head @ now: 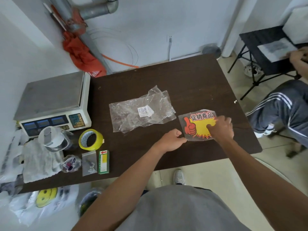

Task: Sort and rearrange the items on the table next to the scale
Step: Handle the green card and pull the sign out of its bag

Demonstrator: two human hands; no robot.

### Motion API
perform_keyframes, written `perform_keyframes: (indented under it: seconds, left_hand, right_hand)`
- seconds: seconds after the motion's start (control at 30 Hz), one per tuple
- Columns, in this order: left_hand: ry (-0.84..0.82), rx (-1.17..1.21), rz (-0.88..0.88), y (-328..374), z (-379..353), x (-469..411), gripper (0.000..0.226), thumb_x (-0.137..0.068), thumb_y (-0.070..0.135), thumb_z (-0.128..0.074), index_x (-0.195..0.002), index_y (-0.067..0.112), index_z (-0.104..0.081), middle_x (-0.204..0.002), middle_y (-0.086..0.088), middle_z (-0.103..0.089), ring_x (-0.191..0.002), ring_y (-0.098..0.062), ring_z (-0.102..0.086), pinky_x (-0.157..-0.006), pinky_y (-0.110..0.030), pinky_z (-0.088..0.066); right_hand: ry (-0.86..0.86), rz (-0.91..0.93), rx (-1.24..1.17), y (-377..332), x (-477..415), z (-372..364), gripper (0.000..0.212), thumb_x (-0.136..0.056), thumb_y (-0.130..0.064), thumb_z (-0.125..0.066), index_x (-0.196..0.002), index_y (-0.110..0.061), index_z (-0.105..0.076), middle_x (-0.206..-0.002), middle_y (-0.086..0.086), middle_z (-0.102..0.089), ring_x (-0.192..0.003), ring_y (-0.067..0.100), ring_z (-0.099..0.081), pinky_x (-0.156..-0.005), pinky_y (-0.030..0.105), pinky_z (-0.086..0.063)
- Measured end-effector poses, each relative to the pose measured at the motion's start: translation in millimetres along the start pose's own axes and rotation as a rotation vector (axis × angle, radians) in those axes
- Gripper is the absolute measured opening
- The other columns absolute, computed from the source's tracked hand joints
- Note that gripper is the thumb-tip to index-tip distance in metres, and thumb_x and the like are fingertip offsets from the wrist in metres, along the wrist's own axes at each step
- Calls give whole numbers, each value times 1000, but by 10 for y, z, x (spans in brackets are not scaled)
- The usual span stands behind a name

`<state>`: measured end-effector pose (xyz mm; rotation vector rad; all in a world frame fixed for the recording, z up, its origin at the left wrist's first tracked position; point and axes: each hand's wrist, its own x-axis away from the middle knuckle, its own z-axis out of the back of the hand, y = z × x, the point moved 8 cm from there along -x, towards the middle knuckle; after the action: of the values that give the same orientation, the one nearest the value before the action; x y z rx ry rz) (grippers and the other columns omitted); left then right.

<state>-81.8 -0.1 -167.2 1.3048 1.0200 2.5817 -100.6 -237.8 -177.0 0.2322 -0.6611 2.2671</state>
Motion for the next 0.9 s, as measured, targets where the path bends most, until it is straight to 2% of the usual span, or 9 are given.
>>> perform_keyframes:
  seconds: [0.1, 0.23, 0.33, 0.43, 0.53, 0.6, 0.7, 0.8, 0.9]
  left_hand:
    - [-29, -47, -11, 57, -100, -1, 63, -90, 42, -60, -146, 19, -47, -150, 0, -51, -139, -18, -47, -112, -36, -39]
    - [-7, -120, 1, 62, -106, 3, 46, -93, 37, -56, -136, 20, -54, -135, 0, -61, -127, -20, -55, -105, -37, -44]
    - [32, -139, -12, 73, -55, 4, 39, -94, 34, -54, -130, 19, -58, -129, 1, -64, -122, -22, -57, -100, -36, -45]
    - [59, -124, -10, 39, 1, 30, 37, -96, 31, -53, -129, 17, -59, -130, -2, -65, -123, -23, -57, -98, -34, -43]
    - [87, -77, 11, -66, 62, 26, 35, -95, 30, -52, -127, 17, -60, -127, -2, -66, -121, -23, -58, -99, -34, -43]
    - [101, -16, 19, -135, 98, 23, 21, -94, 28, -53, -110, 19, -63, -111, -2, -67, -108, -23, -61, -94, -35, -44]
    - [154, 105, 28, -218, 169, 44, 4, -87, 19, -54, -87, 23, -56, -84, -4, -53, -80, -20, -52, -77, -33, -39]
    - [234, 231, 60, -367, 251, 63, 20, -90, 15, -49, -93, 26, -66, -97, -1, -69, -91, -20, -64, -87, -31, -49]
    - [301, 341, 99, -508, 314, 140, 17, -96, 22, -52, -105, 22, -66, -114, -3, -72, -103, -21, -71, -96, -36, -54]
  right_hand:
    - [-61, -91, 20, 156, -92, -12, 67, -87, -38, -71, -135, -2, -42, -134, 24, -45, -124, 42, -47, -99, 49, -43]
    - [-146, -120, -10, 167, -120, -90, 66, -86, -43, -72, -130, -4, -41, -125, 21, -57, -115, 40, -58, -92, 47, -48]
    - [-192, -131, -76, 151, -95, -183, 60, -87, -44, -70, -124, -4, -44, -111, 15, -63, -102, 36, -65, -85, 44, -53]
    - [-261, -153, -198, 147, -51, -302, 48, -90, -44, -66, -115, -4, -59, -100, 11, -68, -87, 28, -69, -78, 40, -58]
    - [-254, -128, -331, 89, -6, -319, 33, -92, -38, -63, -105, -8, -65, -98, 10, -69, -87, 27, -67, -71, 35, -54]
    - [-253, -105, -508, 48, 17, -336, 28, -93, -34, -62, -103, -7, -65, -99, 10, -69, -91, 28, -67, -77, 40, -57]
    - [-276, -132, -772, 2, 73, -339, 13, -97, -20, -59, -94, -9, -65, -94, 8, -65, -88, 27, -65, -89, 49, -58]
    - [-276, -159, -815, -30, 149, -313, 15, -98, -16, -52, -91, -12, -65, -87, 7, -63, -81, 25, -62, -85, 47, -58]
    - [-311, -176, -789, -67, 296, -371, 17, -99, -18, -49, -101, -9, -63, -90, 8, -62, -79, 22, -61, -79, 40, -56]
